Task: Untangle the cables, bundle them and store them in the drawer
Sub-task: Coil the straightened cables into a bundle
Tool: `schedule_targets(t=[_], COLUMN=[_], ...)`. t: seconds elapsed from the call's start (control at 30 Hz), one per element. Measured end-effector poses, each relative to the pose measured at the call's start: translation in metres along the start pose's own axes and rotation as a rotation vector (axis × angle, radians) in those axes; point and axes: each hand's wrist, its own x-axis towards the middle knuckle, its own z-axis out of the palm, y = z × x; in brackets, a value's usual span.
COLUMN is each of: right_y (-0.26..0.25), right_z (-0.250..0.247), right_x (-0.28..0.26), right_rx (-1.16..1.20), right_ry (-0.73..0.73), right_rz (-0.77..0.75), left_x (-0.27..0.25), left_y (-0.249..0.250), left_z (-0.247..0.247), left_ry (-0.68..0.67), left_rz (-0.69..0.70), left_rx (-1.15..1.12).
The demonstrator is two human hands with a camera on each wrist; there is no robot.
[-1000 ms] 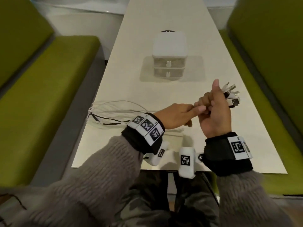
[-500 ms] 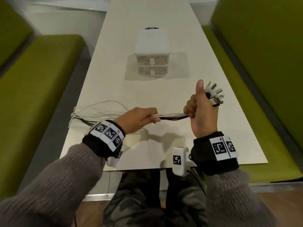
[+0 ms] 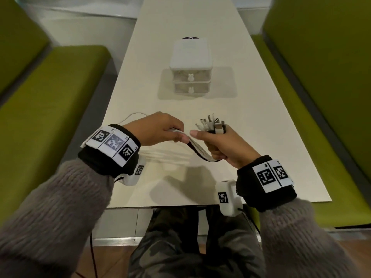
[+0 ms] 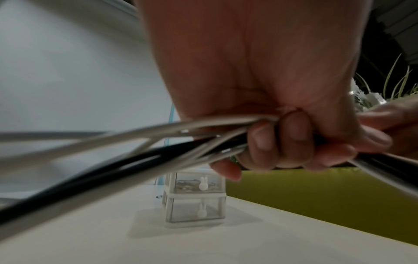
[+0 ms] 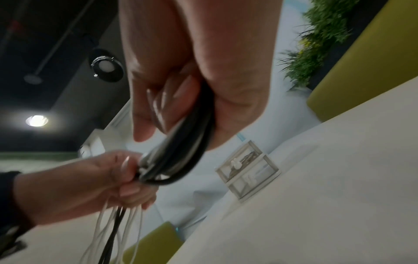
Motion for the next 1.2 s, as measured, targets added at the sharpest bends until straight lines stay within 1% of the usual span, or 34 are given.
schedule_targets(t=[0.13, 0.23, 0.33, 0.4, 0.5, 0.6, 0.73, 0.83, 0.93, 0.97, 1.07, 1.13, 1.17, 1.2], right_y=[-0.001, 0.001, 0.004, 0.007, 0.013, 0.017, 0.019, 0.025, 0.027, 0.025, 0.012, 0.008, 0.008, 0.008], right_z=[0.013, 0.02, 0.023, 0.027, 0.031, 0.032, 0.033, 0.034, 0.034, 0.036, 0.039, 0.04, 0.04, 0.039], right_x=[-0.003, -0.002, -0.001, -0.002, -0.001, 0.001, 0.004, 0.006, 0.007, 0.007, 0.002, 0.0, 0.0, 0.0], right_rx=[-0.176, -0.262, -0.342, -0.382, -0.425, -0.457, -0.619, -0.674, -0.812, -0.797, -0.537, -0.472, -0.47, -0.472], right_ry=[-0.064, -0.113, -0.064, -0.014, 0.049, 0.076, 0.108, 0.122, 0.146, 0.147, 0.125, 0.181, 0.208, 0.223], right_rz=[-0.004, -0.026, -0.036, -0.078, -0.142, -0.195, -0.252, -0.24, -0.207, -0.213, -0.173, -0.131, -0.121, -0.112], left_x=[-0.007, -0.011, -0.011, -0.012, -0.013, -0.015, -0.017, -0.018, -0.02, -0.021, -0.022, -0.025, -0.029, -0.033], left_y=[0.002, 0.007, 0.01, 0.012, 0.015, 0.015, 0.016, 0.016, 0.016, 0.015, 0.017, 0.015, 0.014, 0.015], left_z=[0.0, -0.001, -0.004, -0.004, -0.001, 0.001, 0.004, 0.004, 0.004, 0.004, 0.001, 0.0, 0.001, 0.003], left_ry=[0.016, 0.002, -0.048, -0.059, -0.042, -0.036, 0.006, 0.014, 0.018, 0.027, 0.073, 0.157, 0.224, 0.288], left_rz=[0.03, 0.013, -0.01, -0.017, -0.026, -0.042, -0.019, -0.02, -0.011, -0.008, -0.012, 0.027, 0.056, 0.082], left_rx=[0.013, -0.019, 0.002, 0.013, -0.003, -0.028, -0.047, -0.035, -0.024, -0.025, 0.006, 0.12, 0.122, 0.076])
